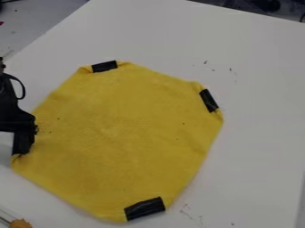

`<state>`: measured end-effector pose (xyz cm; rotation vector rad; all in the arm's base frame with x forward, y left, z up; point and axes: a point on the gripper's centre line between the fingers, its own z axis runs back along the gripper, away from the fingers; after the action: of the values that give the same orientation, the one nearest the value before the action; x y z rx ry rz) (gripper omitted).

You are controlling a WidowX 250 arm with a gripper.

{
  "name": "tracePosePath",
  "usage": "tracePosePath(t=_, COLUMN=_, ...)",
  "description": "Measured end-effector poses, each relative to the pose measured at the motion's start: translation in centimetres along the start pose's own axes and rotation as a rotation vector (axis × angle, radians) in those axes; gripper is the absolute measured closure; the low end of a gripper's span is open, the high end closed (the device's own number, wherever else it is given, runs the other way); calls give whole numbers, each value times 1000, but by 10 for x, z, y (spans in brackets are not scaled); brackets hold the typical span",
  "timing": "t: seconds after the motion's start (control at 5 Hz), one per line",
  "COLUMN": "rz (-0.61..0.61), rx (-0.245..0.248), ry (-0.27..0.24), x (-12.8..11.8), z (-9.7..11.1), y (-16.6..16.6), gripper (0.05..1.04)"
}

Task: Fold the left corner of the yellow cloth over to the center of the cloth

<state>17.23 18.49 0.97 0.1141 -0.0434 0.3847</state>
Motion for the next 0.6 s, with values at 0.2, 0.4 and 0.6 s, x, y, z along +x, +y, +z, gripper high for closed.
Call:
tracePosePath(t=0.2, rz=1, rx=2, ry=10, x=2, z=-4, y=2, gripper=426)
tracePosePath(t=0.4, rz=0, rx=3, ry=9, x=4, z=-5, y=3, gripper=725)
tracePosePath(t=0.6, rz=5, rx=7, ry=13, x=3, z=-5, y=3, gripper=924)
